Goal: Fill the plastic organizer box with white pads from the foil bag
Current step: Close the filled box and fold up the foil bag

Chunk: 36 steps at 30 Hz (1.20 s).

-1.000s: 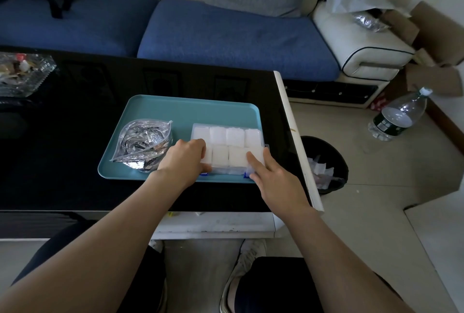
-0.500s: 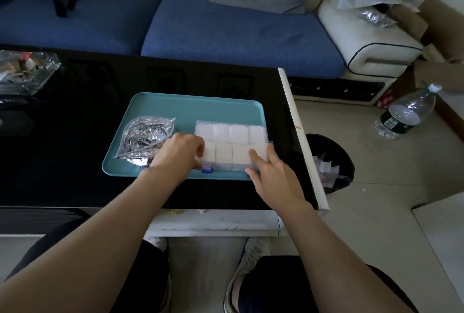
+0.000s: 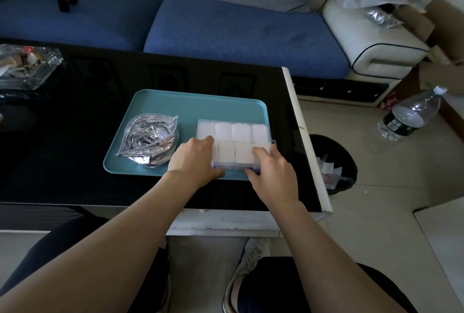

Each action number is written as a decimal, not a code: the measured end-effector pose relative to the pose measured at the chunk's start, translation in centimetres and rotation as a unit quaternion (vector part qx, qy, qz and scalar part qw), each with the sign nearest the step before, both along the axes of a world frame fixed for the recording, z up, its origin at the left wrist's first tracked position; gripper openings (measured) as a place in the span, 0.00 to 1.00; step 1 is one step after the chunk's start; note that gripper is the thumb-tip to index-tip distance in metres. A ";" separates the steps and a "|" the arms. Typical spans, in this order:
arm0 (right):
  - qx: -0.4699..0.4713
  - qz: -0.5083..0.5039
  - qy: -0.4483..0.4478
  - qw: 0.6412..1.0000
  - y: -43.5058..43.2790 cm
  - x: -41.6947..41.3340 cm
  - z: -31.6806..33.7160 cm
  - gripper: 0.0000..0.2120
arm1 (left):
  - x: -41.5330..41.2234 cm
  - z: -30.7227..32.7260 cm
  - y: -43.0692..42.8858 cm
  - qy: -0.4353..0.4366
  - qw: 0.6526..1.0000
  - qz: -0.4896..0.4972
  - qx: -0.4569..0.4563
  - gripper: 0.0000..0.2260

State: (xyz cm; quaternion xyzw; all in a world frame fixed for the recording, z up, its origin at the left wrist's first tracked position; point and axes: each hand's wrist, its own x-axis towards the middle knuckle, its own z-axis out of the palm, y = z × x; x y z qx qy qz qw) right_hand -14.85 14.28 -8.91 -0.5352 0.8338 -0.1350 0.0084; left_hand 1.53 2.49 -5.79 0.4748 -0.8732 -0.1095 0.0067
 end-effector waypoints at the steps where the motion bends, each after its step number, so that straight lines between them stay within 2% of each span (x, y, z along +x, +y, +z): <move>1: 0.004 0.000 0.000 1.000 -0.2 0.0 0.0 0.22 | -0.2 -0.1 0.1 -0.005 1.000 0.001 -0.001 0.26; 8: 0.008 -0.024 -0.037 0.999 -2.1 0.4 0.3 0.30 | -1.1 -0.6 -0.4 0.001 0.999 0.034 0.009 0.21; 11: 0.031 -0.038 -0.057 0.997 -2.8 0.8 0.9 0.31 | -1.5 -0.5 -0.7 -0.023 0.998 0.050 0.027 0.25; 14: 0.066 -0.030 -0.044 0.996 -3.3 1.0 1.6 0.28 | -1.7 -0.4 -1.3 -0.041 0.996 0.057 0.053 0.31; 19: 0.100 0.011 -0.029 0.995 -3.4 0.4 3.2 0.18 | -1.4 0.1 -2.2 -0.035 0.997 0.019 0.062 0.30; 23: 0.102 0.051 -0.057 0.992 -2.8 -0.9 4.1 0.16 | -0.9 0.8 -2.0 -0.038 0.997 -0.012 0.062 0.24; 27: 0.101 0.045 -0.088 0.990 -2.4 -1.2 5.2 0.18 | -0.4 1.1 -1.8 -0.038 0.997 -0.034 0.060 0.19; 36: 0.110 0.025 -0.118 0.987 -2.4 -1.1 6.3 0.23 | -0.2 1.7 -1.6 -0.052 0.997 -0.040 0.050 0.21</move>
